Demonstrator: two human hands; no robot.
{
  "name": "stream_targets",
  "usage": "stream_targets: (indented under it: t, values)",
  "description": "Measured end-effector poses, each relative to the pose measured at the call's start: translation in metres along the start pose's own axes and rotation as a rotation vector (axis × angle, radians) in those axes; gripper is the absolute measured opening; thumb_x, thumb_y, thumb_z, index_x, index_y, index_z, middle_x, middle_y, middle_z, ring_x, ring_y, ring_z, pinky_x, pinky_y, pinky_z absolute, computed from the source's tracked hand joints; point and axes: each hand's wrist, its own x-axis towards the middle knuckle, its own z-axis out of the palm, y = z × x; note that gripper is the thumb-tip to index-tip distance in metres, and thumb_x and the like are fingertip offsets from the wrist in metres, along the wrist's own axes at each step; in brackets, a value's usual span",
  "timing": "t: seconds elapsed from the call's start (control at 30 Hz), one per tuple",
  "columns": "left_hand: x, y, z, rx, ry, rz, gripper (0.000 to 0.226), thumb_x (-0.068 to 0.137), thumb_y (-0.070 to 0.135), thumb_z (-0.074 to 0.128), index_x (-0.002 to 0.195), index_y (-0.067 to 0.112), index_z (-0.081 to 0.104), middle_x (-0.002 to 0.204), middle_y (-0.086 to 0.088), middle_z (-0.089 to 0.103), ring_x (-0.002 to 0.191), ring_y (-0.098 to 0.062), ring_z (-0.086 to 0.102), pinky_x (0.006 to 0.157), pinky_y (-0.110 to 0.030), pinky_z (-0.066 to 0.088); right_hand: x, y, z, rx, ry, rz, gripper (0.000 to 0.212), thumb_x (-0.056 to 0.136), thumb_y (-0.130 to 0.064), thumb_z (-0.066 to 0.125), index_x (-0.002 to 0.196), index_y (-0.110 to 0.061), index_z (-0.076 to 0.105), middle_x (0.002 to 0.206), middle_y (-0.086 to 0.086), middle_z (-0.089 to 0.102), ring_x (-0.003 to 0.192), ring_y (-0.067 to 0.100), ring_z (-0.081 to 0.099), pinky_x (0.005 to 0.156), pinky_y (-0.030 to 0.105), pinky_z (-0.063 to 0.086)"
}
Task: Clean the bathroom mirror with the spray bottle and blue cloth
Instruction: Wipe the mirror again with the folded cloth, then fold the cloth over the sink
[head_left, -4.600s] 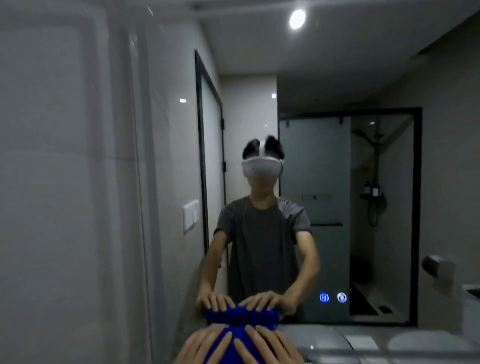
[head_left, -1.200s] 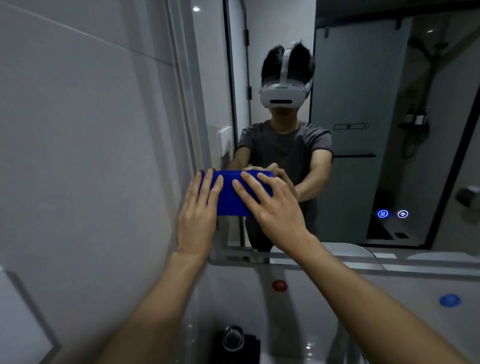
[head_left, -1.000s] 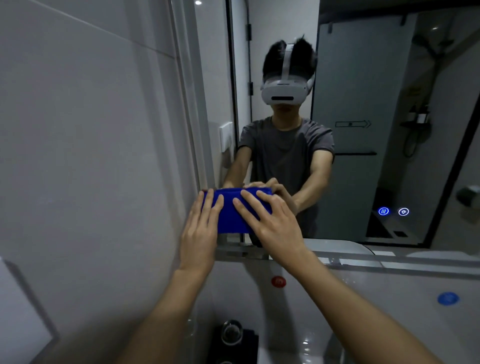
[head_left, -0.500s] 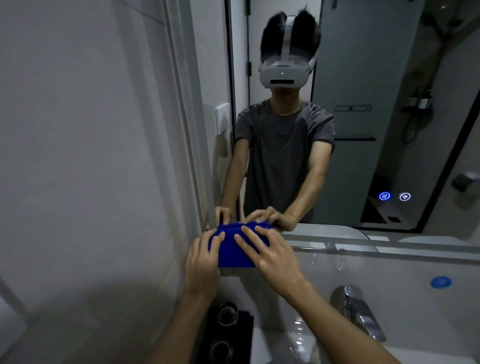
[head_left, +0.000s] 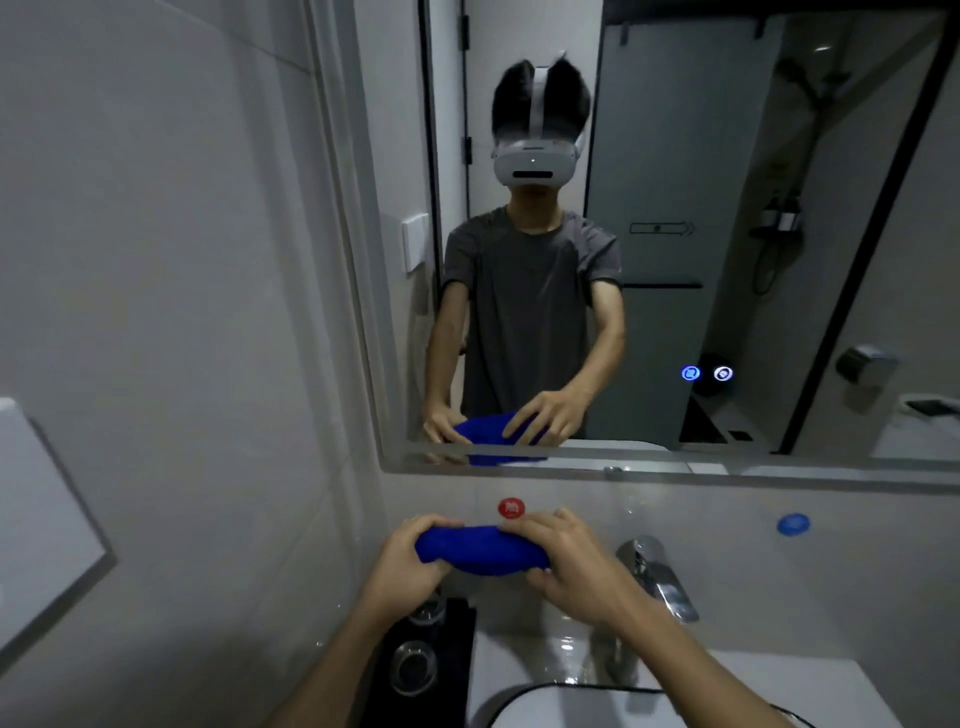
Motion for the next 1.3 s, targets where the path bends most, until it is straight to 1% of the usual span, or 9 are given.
stream_targets:
  t: [0.13, 0.27, 0.37, 0.5, 0.63, 0.77, 0.9, 1.17, 1.3]
  values:
    - [-0.016, 0.047, 0.011, -0.190, -0.092, -0.041, 0.048, 0.066, 0.006, 0.054, 0.096, 0.039, 0.071, 0.099, 0.014, 0.074, 0.096, -0.003, 0.068, 0.085, -0.020, 0.052, -0.049, -0.007, -0.044, 0.348, 0.046, 0.197, 0.054, 0.081, -0.016, 0.065, 0.131, -0.034, 0.057, 0.113, -0.016, 0.068, 0.100, -0.001, 0.061, 0.090, 0.013, 0.046]
    - [-0.032, 0.092, 0.021, -0.480, -0.159, -0.122, 0.038, 0.074, 0.015, 0.062, 0.111, 0.019, 0.067, 0.099, -0.002, 0.074, 0.092, -0.008, 0.068, 0.078, -0.024, 0.053, -0.087, -0.005, -0.085, 0.813, 0.075, 0.383, 0.038, 0.088, -0.003, 0.064, 0.120, -0.024, 0.061, 0.100, -0.004, 0.074, 0.095, 0.010, 0.070, 0.076, 0.022, 0.056]
    - [-0.051, 0.125, 0.038, -0.792, -0.244, -0.245, 0.033, 0.089, 0.008, 0.062, 0.122, 0.009, 0.064, 0.112, -0.014, 0.074, 0.102, -0.023, 0.069, 0.083, -0.028, 0.057, -0.116, -0.003, -0.102, 1.119, 0.141, 0.518, 0.028, 0.094, -0.010, 0.059, 0.121, -0.017, 0.060, 0.103, 0.007, 0.075, 0.091, 0.021, 0.073, 0.068, 0.025, 0.056]
    - [-0.077, 0.151, 0.070, -0.889, -0.255, -0.359, 0.039, 0.091, 0.019, 0.063, 0.126, 0.003, 0.063, 0.118, -0.024, 0.070, 0.103, -0.029, 0.067, 0.082, -0.034, 0.052, -0.154, 0.001, -0.109, 1.375, 0.147, 0.619, 0.028, 0.095, -0.019, 0.056, 0.119, -0.007, 0.062, 0.100, 0.015, 0.074, 0.082, 0.024, 0.071, 0.058, 0.029, 0.053]
    - [-0.108, 0.167, 0.104, -0.827, -0.166, -0.512, 0.034, 0.093, 0.035, 0.061, 0.112, 0.008, 0.070, 0.091, -0.012, 0.075, 0.075, -0.017, 0.066, 0.060, -0.028, 0.044, -0.190, 0.006, -0.106, 1.461, 0.111, 0.678, 0.033, 0.097, -0.032, 0.054, 0.112, -0.006, 0.067, 0.091, 0.015, 0.074, 0.075, 0.022, 0.068, 0.056, 0.030, 0.049]
    - [-0.134, 0.178, 0.129, -0.790, -0.079, -0.594, 0.044, 0.093, 0.048, 0.060, 0.102, 0.006, 0.072, 0.092, -0.022, 0.070, 0.082, -0.026, 0.064, 0.068, -0.034, 0.046, -0.223, 0.016, -0.096, 1.500, 0.052, 0.663, 0.050, 0.085, -0.039, 0.068, 0.120, -0.004, 0.063, 0.098, 0.017, 0.070, 0.085, 0.025, 0.065, 0.061, 0.031, 0.051]
    - [-0.154, 0.194, 0.147, -0.786, -0.023, -0.631, 0.053, 0.091, 0.054, 0.058, 0.102, 0.004, 0.067, 0.074, -0.012, 0.061, 0.059, -0.016, 0.055, 0.052, -0.025, 0.037, -0.251, 0.025, -0.091, 1.460, -0.031, 0.596, 0.063, 0.070, -0.019, 0.088, 0.124, -0.006, 0.057, 0.107, 0.014, 0.071, 0.088, 0.021, 0.066, 0.059, 0.028, 0.047]
    - [-0.195, 0.210, 0.164, -0.749, -0.191, -0.528, 0.049, 0.079, 0.023, 0.081, 0.120, 0.003, 0.062, 0.092, -0.007, 0.074, 0.077, -0.013, 0.064, 0.062, -0.024, 0.043, -0.287, 0.033, -0.082, 1.344, -0.006, 0.743, 0.034, 0.086, -0.040, 0.073, 0.113, -0.019, 0.071, 0.105, 0.007, 0.076, 0.092, 0.024, 0.072, 0.072, 0.036, 0.053]
    - [-0.200, 0.210, 0.171, -0.746, -0.237, -0.535, 0.050, 0.077, 0.021, 0.081, 0.123, 0.011, 0.064, 0.104, -0.012, 0.075, 0.086, -0.016, 0.067, 0.071, -0.028, 0.046, -0.293, 0.034, -0.079, 1.281, 0.059, 0.871, 0.042, 0.091, -0.054, 0.060, 0.105, -0.017, 0.075, 0.098, 0.006, 0.077, 0.093, 0.025, 0.073, 0.084, 0.043, 0.057]
